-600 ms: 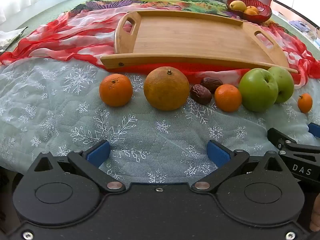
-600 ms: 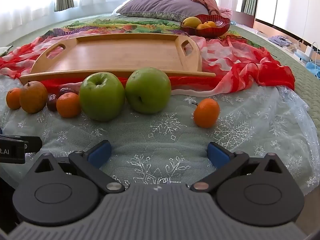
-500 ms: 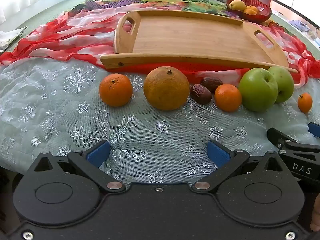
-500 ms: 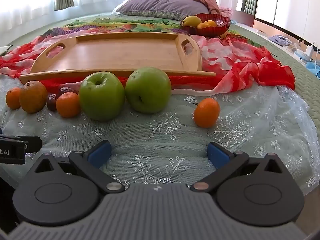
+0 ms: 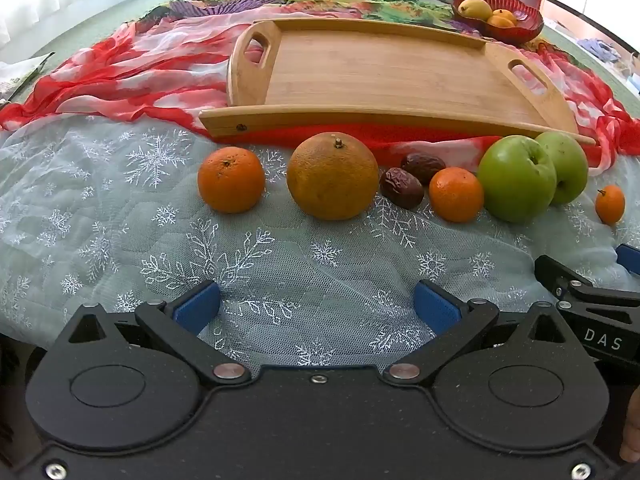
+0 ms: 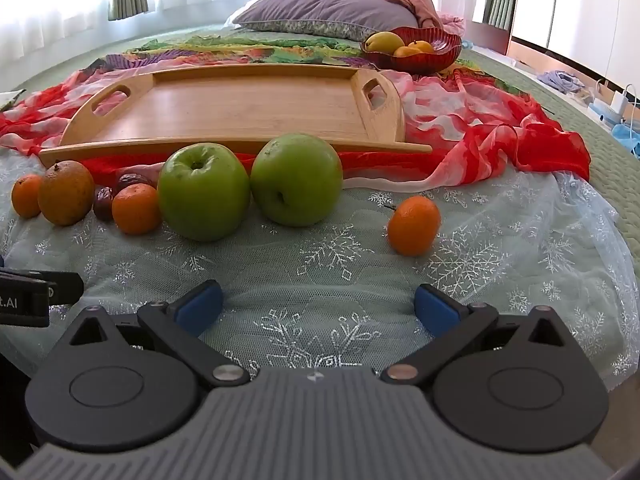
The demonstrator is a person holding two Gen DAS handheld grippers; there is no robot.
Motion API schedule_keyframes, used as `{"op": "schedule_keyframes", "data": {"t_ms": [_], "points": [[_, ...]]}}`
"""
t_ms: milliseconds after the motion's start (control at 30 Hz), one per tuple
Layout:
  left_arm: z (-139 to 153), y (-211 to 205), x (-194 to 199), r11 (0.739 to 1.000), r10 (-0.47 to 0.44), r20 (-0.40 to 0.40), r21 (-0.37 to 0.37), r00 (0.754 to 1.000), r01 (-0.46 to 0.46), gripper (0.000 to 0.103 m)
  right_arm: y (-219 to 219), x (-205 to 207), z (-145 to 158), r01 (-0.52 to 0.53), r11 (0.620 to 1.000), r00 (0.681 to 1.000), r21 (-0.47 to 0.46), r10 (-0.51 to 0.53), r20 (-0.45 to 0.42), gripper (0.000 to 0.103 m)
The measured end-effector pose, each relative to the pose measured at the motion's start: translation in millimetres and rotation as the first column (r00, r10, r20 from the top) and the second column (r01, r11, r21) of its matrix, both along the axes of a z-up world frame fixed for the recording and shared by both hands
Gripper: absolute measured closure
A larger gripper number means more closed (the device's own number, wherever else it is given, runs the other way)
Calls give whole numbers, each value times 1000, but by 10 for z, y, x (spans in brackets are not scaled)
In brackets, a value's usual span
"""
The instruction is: Organize fruits
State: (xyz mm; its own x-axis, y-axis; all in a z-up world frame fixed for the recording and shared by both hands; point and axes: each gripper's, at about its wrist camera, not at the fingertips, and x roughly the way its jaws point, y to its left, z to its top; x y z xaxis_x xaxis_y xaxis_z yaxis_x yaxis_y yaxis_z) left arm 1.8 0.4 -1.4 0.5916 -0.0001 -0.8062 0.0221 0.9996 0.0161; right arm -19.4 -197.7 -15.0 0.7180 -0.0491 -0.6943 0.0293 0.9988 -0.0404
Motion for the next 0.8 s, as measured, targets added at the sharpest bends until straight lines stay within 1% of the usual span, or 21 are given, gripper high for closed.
{"op": "schedule_keyframes", "data": {"t_ms": [333, 367, 800], "points": [[0, 1, 2, 1000, 0, -2, 0, 1000, 0, 0, 8, -6, 3, 0, 1000, 1000, -2, 0, 4, 0], [0, 1, 2, 1000, 0, -2, -1, 1000, 0, 0, 20, -11, -44, -2, 1000, 1000, -6, 2, 6, 0], [1, 1, 4, 1000, 0, -3, -1, 1000, 0, 0, 17, -11, -22, -2, 1000, 1000, -6, 2, 7, 0]]}}
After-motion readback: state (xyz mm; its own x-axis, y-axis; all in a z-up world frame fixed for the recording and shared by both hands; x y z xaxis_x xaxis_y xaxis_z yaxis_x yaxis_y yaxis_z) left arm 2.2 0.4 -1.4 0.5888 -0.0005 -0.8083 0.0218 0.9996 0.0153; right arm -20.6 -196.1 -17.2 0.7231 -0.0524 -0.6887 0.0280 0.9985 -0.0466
